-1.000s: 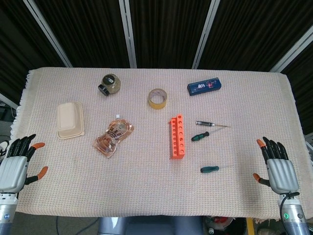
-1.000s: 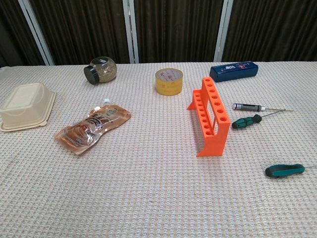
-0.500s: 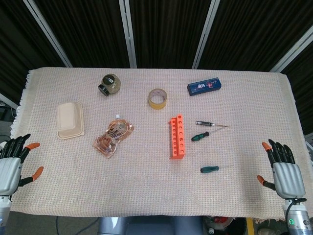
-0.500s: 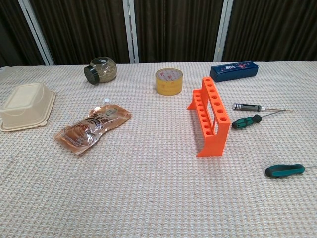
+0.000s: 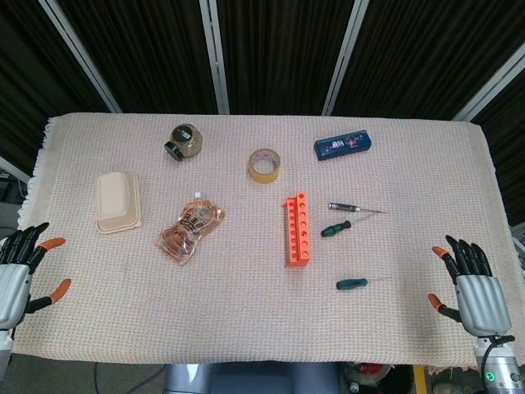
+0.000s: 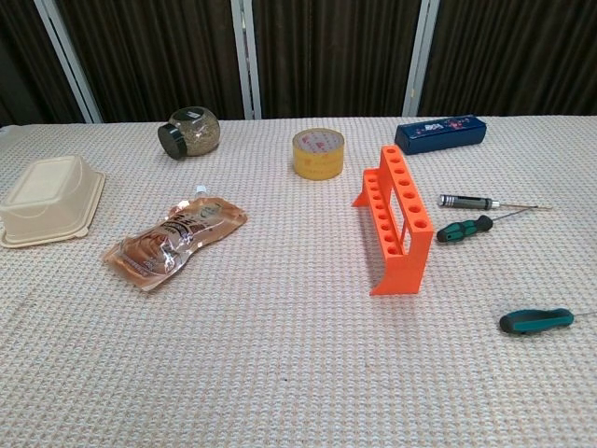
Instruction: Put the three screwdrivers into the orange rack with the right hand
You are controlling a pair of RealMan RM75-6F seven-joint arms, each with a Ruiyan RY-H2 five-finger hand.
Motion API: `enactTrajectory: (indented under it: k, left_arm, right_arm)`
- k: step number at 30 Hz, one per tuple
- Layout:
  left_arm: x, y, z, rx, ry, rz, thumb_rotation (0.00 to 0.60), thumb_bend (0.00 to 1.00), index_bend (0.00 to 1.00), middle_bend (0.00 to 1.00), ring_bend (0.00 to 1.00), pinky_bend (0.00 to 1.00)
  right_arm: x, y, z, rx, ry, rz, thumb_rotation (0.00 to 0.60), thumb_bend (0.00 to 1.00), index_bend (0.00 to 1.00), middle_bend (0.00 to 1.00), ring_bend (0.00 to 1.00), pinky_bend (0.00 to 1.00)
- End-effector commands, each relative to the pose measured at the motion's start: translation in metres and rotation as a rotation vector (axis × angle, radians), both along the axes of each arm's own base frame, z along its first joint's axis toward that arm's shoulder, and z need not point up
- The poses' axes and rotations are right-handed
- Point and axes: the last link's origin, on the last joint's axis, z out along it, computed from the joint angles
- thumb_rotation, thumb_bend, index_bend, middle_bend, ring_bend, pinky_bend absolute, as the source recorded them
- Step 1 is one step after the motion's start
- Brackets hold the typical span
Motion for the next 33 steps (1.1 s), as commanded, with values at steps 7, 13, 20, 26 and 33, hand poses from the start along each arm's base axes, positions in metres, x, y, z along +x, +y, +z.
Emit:
enactTrajectory:
  k: [7, 13, 20, 26, 33]
  left_arm:
    - [0.004, 0.009, 0.001, -0.004, 0.004, -0.011, 0.6, 0.26, 0.25, 0.04, 0.02, 0.0]
    - [0.008, 0.017, 0.003, -0.011, 0.012, -0.015, 0.6, 0.26, 0.25, 0.04, 0.02, 0.0]
    - [0.012, 0.026, 0.003, -0.015, 0.028, -0.018, 0.6, 0.26, 0.25, 0.04, 0.02, 0.0]
    - [0.014, 0.03, 0.003, -0.016, 0.035, -0.021, 0.6, 0.27, 0.25, 0.04, 0.02, 0.0]
    - [0.015, 0.035, 0.0, -0.024, 0.035, -0.023, 0.6, 0.27, 0.25, 0.04, 0.02, 0.0]
  right_arm:
    - [0.02, -0.03, -0.032, 0.117, -0.033, 0.072, 0.6, 0.19, 0.3, 0.07, 0.0, 0.0]
    - [0.033, -0.046, -0.063, 0.168, -0.029, 0.084, 0.6, 0.19, 0.32, 0.08, 0.0, 0.0]
    - [0.035, -0.056, -0.1, 0.246, 0.047, 0.055, 0.6, 0.19, 0.38, 0.09, 0.0, 0.0]
    - [0.035, -0.055, -0.114, 0.258, 0.18, 0.064, 0.6, 0.19, 0.39, 0.09, 0.0, 0.0]
    - [0.036, -0.051, -0.132, 0.321, 0.253, 0.058, 0.6, 0.2, 0.4, 0.1, 0.0, 0.0]
